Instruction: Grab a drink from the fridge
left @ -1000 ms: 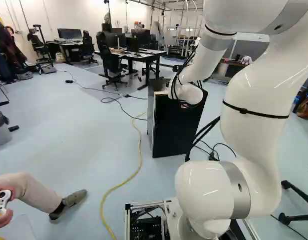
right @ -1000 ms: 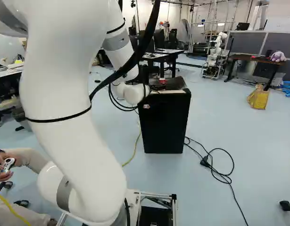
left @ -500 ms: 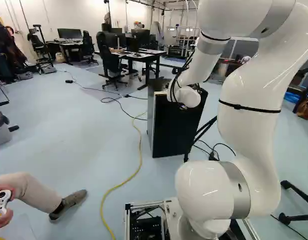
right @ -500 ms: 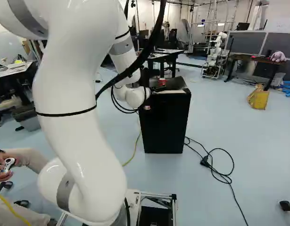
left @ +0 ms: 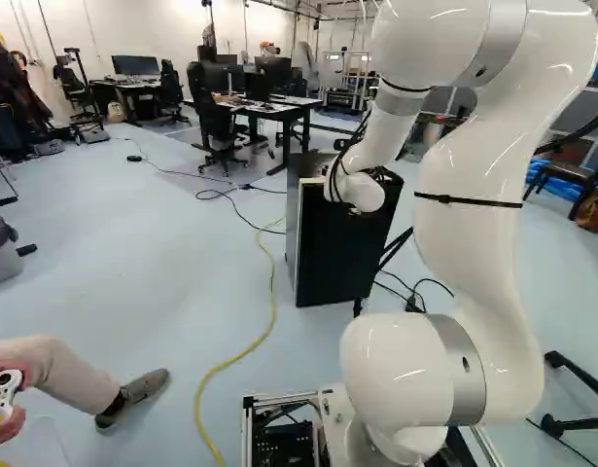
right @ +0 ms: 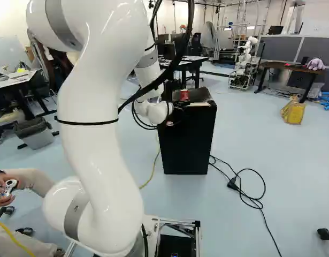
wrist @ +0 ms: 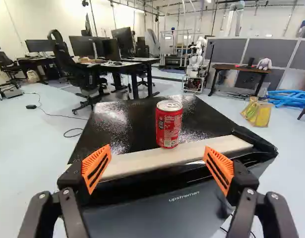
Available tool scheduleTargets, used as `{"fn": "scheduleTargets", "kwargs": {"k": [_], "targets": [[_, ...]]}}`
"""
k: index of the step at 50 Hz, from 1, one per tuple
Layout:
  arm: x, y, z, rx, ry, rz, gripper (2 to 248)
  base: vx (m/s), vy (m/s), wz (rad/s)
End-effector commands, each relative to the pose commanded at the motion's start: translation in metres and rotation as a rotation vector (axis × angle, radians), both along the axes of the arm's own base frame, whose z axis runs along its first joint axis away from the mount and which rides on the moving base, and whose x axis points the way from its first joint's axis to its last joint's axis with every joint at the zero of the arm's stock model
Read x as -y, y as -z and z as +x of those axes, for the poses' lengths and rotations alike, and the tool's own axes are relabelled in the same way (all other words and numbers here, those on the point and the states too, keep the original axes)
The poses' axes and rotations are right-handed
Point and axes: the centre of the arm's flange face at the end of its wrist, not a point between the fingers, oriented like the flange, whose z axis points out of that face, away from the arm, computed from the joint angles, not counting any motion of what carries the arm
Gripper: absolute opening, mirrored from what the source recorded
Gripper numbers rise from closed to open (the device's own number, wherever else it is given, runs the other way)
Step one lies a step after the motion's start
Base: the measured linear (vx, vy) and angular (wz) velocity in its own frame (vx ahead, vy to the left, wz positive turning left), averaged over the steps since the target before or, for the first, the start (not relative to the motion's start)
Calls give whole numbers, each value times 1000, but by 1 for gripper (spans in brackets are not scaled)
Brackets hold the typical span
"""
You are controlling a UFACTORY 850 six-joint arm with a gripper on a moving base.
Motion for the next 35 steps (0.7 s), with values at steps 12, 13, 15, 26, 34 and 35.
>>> {"fn": "scheduleTargets", "kwargs": {"k": [12,13,15,26,34,35], "targets": [[8,6,16,5,10,-1,247,0,0,0],[9,6,18,6,11,-1,247,0,0,0],[10,6,20,8,12,-1,247,0,0,0],[18,9,36,19,19,-4,247,0,0,0],[22,11,48,28,22,-5,247,0,0,0],[22,11,50,29,22,-5,247,0,0,0]]}}
